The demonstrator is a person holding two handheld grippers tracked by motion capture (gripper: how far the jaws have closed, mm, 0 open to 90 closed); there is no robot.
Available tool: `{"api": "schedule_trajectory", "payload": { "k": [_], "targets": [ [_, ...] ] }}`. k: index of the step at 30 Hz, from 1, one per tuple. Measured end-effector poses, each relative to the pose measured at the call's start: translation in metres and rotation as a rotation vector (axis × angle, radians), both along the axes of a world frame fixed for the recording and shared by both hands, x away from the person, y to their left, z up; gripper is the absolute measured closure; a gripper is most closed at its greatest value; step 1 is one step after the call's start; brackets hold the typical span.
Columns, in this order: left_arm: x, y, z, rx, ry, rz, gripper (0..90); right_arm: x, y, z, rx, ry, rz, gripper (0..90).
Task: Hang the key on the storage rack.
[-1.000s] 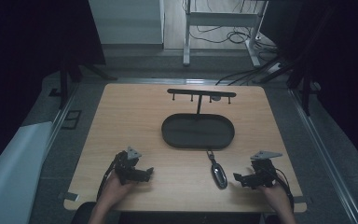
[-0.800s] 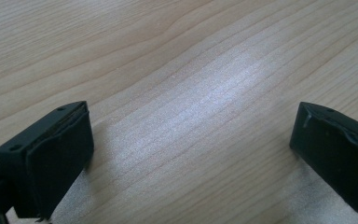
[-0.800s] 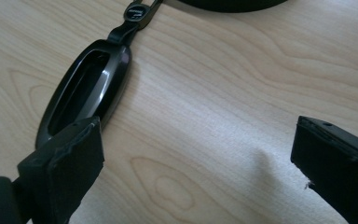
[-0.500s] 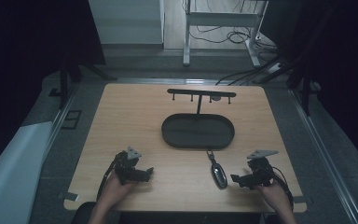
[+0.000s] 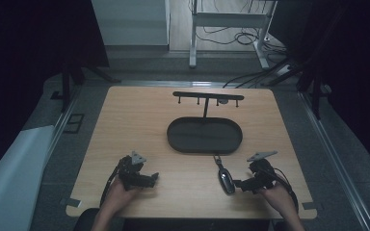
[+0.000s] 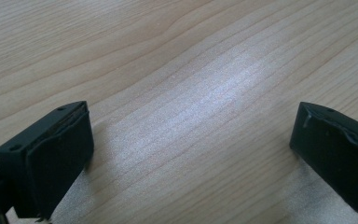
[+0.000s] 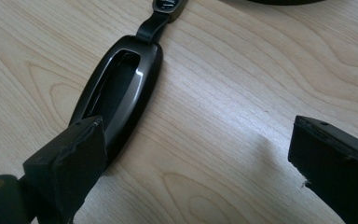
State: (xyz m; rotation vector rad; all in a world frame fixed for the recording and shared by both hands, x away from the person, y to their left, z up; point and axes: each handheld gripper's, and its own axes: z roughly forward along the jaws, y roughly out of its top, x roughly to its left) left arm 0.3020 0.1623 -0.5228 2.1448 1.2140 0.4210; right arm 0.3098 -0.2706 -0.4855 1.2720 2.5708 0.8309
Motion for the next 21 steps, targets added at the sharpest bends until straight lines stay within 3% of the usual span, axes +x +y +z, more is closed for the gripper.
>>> {"api": "schedule_trajectory", "payload": {
  "k": [9,15,21],
  "targets": [
    [0.0,0.0,0.0,0.001,0.0,0.0,0.0,0.006,0.009,-0.003,-0.032,0.027,0.016,5.8],
    [0.0,0.0,0.0,0.0,0.0,0.0,0.0,0.006,0.008,-0.002,-0.021,0.022,0.005,7.1],
    [0.0,0.0,0.0,0.0,0.0,0.001,0.0,0.011,0.015,0.0,-0.02,0.028,0.03,7.1]
  ]
}}
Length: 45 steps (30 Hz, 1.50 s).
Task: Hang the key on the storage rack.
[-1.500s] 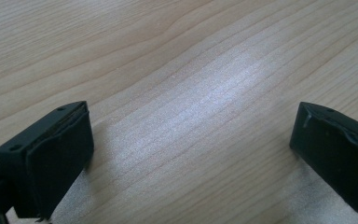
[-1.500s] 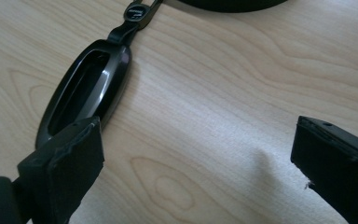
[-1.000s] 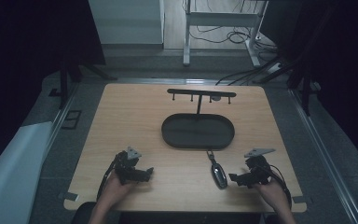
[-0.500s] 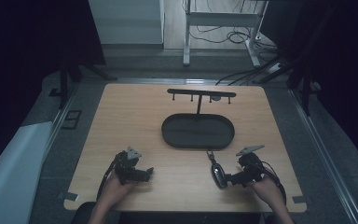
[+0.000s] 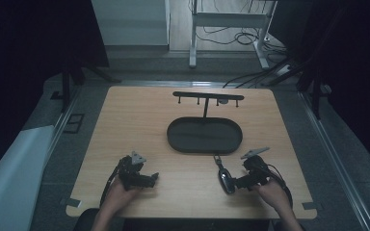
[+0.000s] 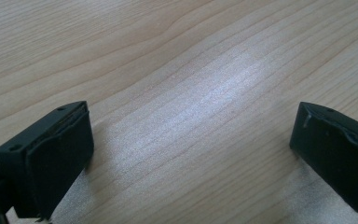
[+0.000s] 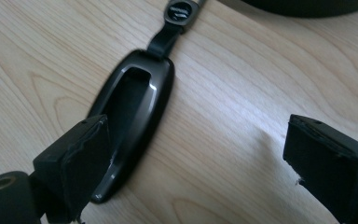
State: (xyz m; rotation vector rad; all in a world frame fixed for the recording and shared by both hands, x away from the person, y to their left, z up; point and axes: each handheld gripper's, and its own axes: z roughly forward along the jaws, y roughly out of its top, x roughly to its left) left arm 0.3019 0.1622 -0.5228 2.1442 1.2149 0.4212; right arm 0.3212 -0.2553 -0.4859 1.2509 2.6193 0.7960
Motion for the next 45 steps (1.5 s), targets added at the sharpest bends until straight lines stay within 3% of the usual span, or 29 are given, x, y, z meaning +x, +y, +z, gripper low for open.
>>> {"api": "schedule_trajectory", "payload": {
  "k": [16,27,41,45],
  "targets": [
    [0.0,0.0,0.0,0.0,0.0,0.0,0.0,0.022,0.024,0.006,-0.097,0.092,0.039,7.3],
    [0.0,0.0,0.0,0.0,0.003,0.0,0.0,0.036,0.045,0.01,-0.18,0.178,0.026,15.8],
    [0.0,0.0,0.0,0.0,0.003,-0.001,0.0,0.029,0.063,0.016,-0.219,0.23,0.11,18.0],
    [0.0,0.0,0.0,0.001,0.003,-0.001,0.0,0.027,0.068,0.013,-0.256,0.257,0.099,25.0]
  ]
}}
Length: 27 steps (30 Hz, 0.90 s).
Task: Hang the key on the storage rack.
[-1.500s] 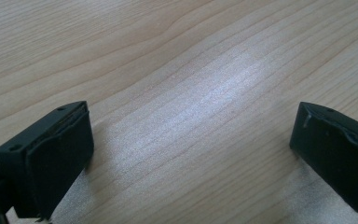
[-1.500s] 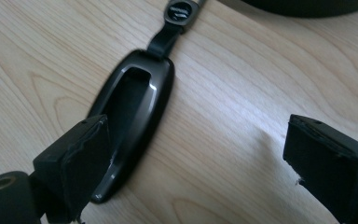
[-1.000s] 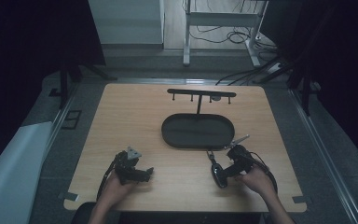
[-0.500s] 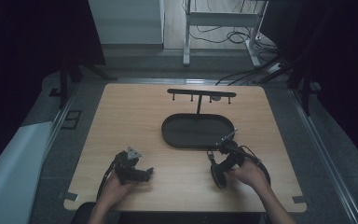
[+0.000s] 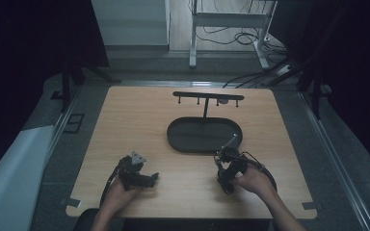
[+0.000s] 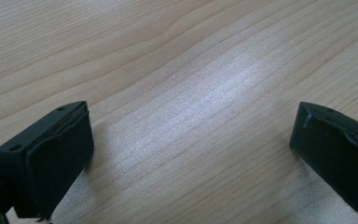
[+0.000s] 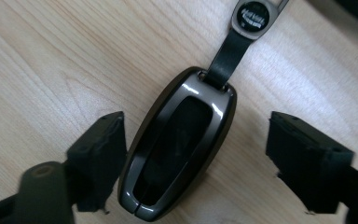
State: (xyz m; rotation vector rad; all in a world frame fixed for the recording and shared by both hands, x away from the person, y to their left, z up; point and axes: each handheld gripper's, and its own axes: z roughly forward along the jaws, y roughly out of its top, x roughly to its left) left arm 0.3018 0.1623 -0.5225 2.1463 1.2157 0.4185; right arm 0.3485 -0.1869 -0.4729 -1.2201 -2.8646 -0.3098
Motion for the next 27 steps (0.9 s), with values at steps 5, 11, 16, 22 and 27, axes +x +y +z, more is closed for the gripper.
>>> {"api": "schedule_trajectory", "payload": {
  "k": [5,11,16,22,27],
  "targets": [
    [0.0,0.0,0.0,0.0,0.0,0.0,0.0,-0.002,0.008,-0.002,-0.056,0.01,0.02,29.1],
    [0.0,0.0,0.0,0.0,0.0,0.0,0.0,-0.003,0.016,-0.007,-0.123,-0.009,0.043,40.7],
    [0.0,0.0,0.0,0.0,0.0,0.0,0.0,-0.004,0.013,-0.005,-0.128,-0.03,0.078,46.6],
    [0.0,0.0,0.0,0.0,0.0,0.0,0.0,-0.002,0.005,-0.002,-0.093,-0.009,0.101,47.5],
    [0.0,0.0,0.0,0.0,0.0,0.0,0.0,-0.001,0.001,0.009,-0.051,-0.006,0.116,47.7]
  ]
}}
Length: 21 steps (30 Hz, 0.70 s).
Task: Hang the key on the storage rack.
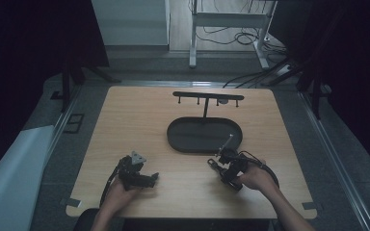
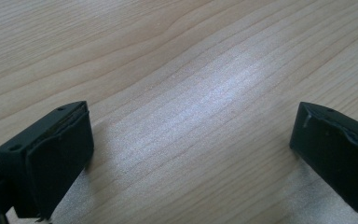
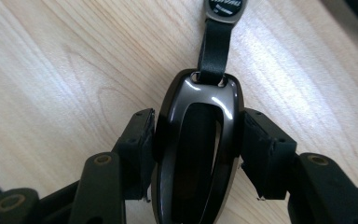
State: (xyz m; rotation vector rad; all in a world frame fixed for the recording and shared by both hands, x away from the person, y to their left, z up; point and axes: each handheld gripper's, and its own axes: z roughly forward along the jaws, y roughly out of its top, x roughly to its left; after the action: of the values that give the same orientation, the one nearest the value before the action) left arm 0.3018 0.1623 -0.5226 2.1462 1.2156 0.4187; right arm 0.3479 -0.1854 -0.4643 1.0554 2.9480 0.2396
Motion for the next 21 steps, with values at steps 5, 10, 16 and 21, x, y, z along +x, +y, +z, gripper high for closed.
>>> {"api": "schedule_trajectory", "payload": {
  "k": [5,10,16,21],
  "targets": [
    [0.0,0.0,0.0,0.0,0.0,0.0,0.0,0.005,-0.006,0.014,0.01,0.006,-0.018,47.9],
    [0.0,0.0,0.0,0.001,-0.001,-0.001,0.0,0.01,-0.011,0.027,0.016,-0.002,-0.028,48.1],
    [0.0,0.0,0.0,0.001,-0.001,0.001,0.0,0.018,-0.015,0.042,0.056,0.007,-0.037,48.2],
    [0.0,0.0,0.0,-0.001,-0.002,0.003,0.0,0.024,-0.018,0.053,0.07,0.005,-0.047,48.2]
  ]
}}
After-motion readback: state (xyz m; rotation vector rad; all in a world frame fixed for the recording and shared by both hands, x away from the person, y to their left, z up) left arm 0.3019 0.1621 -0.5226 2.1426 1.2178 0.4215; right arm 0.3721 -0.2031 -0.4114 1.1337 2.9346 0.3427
